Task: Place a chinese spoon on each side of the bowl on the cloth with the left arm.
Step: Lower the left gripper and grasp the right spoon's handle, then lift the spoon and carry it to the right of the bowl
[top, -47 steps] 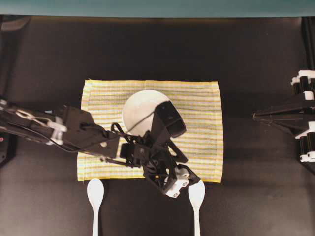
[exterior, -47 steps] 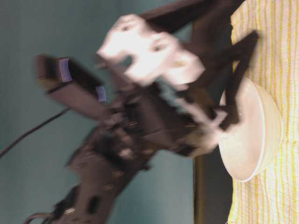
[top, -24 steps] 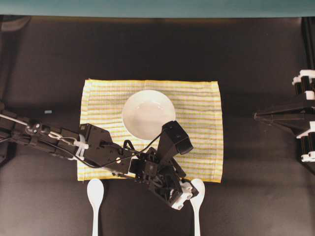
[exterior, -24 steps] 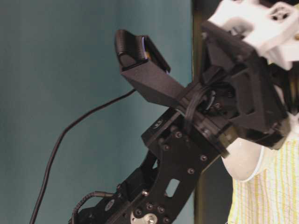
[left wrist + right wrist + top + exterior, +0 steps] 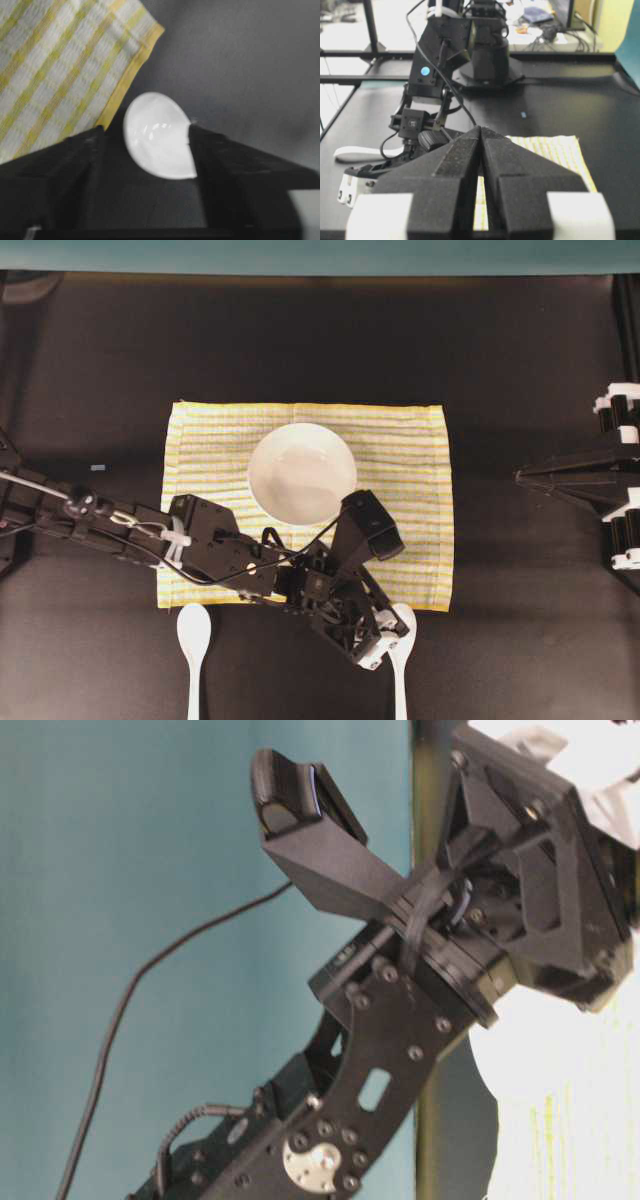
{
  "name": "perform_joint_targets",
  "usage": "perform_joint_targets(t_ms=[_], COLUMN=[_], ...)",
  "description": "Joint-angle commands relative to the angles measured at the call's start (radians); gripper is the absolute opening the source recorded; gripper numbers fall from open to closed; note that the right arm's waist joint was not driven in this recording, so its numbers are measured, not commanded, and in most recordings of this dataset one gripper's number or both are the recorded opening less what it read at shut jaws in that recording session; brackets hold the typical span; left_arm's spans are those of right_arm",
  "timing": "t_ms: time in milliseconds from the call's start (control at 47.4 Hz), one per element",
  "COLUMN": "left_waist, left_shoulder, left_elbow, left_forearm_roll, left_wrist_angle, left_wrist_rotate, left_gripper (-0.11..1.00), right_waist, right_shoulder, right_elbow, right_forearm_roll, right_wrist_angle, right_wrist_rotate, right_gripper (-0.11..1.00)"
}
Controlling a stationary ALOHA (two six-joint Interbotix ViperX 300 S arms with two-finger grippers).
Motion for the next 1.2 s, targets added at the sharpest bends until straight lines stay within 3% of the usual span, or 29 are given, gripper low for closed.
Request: perform_joint_targets(t_ms=[0, 190, 253, 485, 780, 907, 1181], left_waist=[0.006, 0.021, 0.034, 0.103, 0.298, 0.356, 0.360], left_shoulder=[-0.003, -0.005, -0.012, -0.138, -0.241, -0.212, -0.129], left_elbow=[-0.025, -0.040, -0.048, -0.098, -0.144, -0.143, -0.150], left_forearm_roll=[0.005, 0.005, 0.005, 0.005, 0.005, 0.005, 0.005], left_wrist_angle=[0.000, 0.046, 0.074, 0.209, 0.368, 0.373, 0.362], left_wrist_rotate=[0.017, 0.051, 0.064, 0.198, 0.360, 0.383, 0.390], left_gripper=[0.55, 0.11, 0.03, 0.03, 0.03, 0.03, 0.03], right_waist=[0.000, 0.000, 0.000, 0.000, 0.000, 0.000, 0.000], right_shoulder=[0.006, 0.005, 0.005, 0.003, 0.000, -0.002, -0.006], right_elbow=[-0.006, -0.006, -0.006, -0.006, -0.006, -0.006, -0.006], right_forearm_roll=[0.003, 0.003, 0.005, 0.003, 0.003, 0.005, 0.003], right_wrist_angle=[-0.005, -0.005, -0.005, -0.005, -0.009, -0.009, -0.006], right_wrist_rotate=[0.002, 0.002, 0.002, 0.002, 0.000, 0.000, 0.000], right_gripper=[-0.01, -0.01, -0.01, -0.01, -0.01, -0.01, -0.01])
